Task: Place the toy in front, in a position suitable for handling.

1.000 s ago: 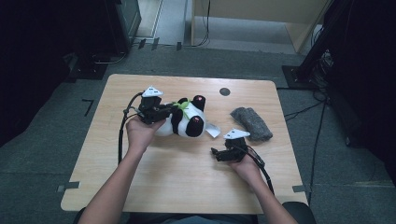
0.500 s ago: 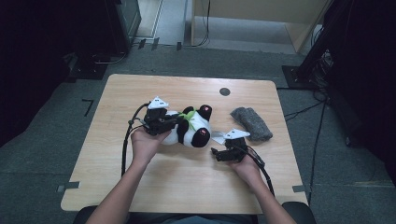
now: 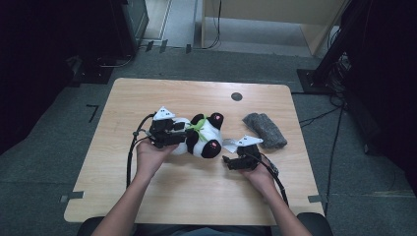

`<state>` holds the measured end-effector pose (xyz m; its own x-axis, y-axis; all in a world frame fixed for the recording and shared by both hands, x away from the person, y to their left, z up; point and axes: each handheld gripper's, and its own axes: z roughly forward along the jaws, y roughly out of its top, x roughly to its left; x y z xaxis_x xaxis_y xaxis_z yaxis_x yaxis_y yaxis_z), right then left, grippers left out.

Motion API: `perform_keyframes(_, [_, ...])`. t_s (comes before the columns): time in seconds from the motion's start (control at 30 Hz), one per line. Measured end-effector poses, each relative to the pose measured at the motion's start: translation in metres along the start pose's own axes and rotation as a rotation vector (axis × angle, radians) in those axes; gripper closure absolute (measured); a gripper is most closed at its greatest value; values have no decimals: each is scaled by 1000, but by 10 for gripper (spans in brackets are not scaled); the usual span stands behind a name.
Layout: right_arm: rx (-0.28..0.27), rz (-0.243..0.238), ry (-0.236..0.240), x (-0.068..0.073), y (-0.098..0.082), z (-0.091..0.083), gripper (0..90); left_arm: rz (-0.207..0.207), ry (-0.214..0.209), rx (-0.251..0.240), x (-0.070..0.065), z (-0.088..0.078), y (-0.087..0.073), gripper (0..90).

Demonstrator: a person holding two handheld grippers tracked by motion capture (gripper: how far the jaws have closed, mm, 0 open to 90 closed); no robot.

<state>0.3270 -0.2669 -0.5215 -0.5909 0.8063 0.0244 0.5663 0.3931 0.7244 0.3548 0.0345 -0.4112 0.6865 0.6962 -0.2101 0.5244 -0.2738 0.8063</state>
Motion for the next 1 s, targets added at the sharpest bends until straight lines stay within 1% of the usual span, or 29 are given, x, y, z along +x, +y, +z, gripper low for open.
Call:
perform_keyframes(0.03, [4, 1, 1, -1, 1, -1, 178, 2, -3, -2, 0, -1, -1, 460])
perform_keyframes(0.07, [12, -4, 1, -2, 1, -2, 208, -3, -19, -3, 2, -2, -2, 420])
perform_keyframes(0.1, [12, -4, 1, -2, 1, -2, 208, -3, -19, -3, 2, -2, -2, 399])
perform_keyframes(0.17, [10, -7, -14, -2, 3, -3, 213, -9, -40, -1, 4, -3, -3, 385])
perform_keyframes(0.2, [2, -10, -29, -2, 5, -6, 235, -4, -36, -9, 6, -4, -4, 366])
perform_keyframes(0.23, [2, -10, -29, -2, 5, -6, 235, -4, -36, -9, 6, -4, -4, 363])
perform_keyframes(0.27, [-15, 3, -32, -3, 8, -10, 251, -2, -42, -14, 6, -4, -5, 358])
perform_keyframes(0.3, [-15, 3, -32, -3, 8, -10, 251, 5, -47, -17, 7, -4, -6, 358])
perform_keyframes(0.33, [-39, 19, -33, -6, 10, -15, 256, 12, -49, -21, 7, -5, -7, 340])
perform_keyframes(0.37, [-39, 19, -33, -6, 10, -15, 256, 16, -46, -22, 7, -6, -7, 340])
perform_keyframes(0.4, [-16, 29, -27, -9, 14, -17, 256, 18, -44, -19, 8, -8, -8, 328])
perform_keyframes(0.43, [-16, 29, -27, -9, 14, -17, 256, 18, -44, -19, 8, -8, -8, 324])
perform_keyframes(0.47, [-5, 38, -15, -15, 18, -20, 258, 21, -43, -19, 9, -9, -9, 322])
perform_keyframes(0.5, [-5, 38, -15, -15, 18, -20, 258, 22, -41, -19, 10, -10, -10, 322])
perform_keyframes(0.53, [-29, 50, -20, -18, 18, -24, 281, 31, -38, -21, 10, -12, -12, 315])
perform_keyframes(0.57, [-29, 50, -20, -18, 18, -24, 281, 31, -38, -21, 10, -12, -12, 310])
perform_keyframes(0.6, [-48, 52, -30, -22, 19, -28, 300, 38, -38, -27, 10, -13, -14, 307])
perform_keyframes(0.63, [-48, 52, -30, -22, 19, -28, 300, 38, -38, -27, 10, -13, -14, 307])
perform_keyframes(0.7, [-77, 57, -43, -25, 20, -32, 308, 39, -42, -26, 11, -15, -16, 307])
perform_keyframes(0.73, [-84, 67, -42, -30, 22, -37, 309, 39, -44, -25, 11, -16, -17, 305])
perform_keyframes(0.77, [-84, 67, -42, -30, 22, -37, 309, 42, -41, -24, 12, -17, -18, 305])
perform_keyframes(0.83, [-94, 74, -58, -36, 25, -41, 313, 46, -37, -26, 13, -19, -20, 303])
perform_keyframes(0.87, [-113, 92, -66, -44, 25, -45, 331, 46, -36, -29, 15, -21, -21, 299])
perform_keyframes(0.9, [-113, 92, -66, -44, 25, -45, 331, 46, -36, -29, 15, -21, -21, 298])
perform_keyframes(0.93, [-118, 92, -90, -50, 24, -48, 337, 44, -34, -34, 15, -22, -22, 298])
perform_keyframes(0.97, [-118, 92, -90, -50, 24, -48, 337, 41, -38, -37, 16, -23, -22, 298])
perform_keyframes(1.0, [-102, 100, -99, -57, 24, -51, 338, 41, -43, -41, 18, -25, -23, 295])
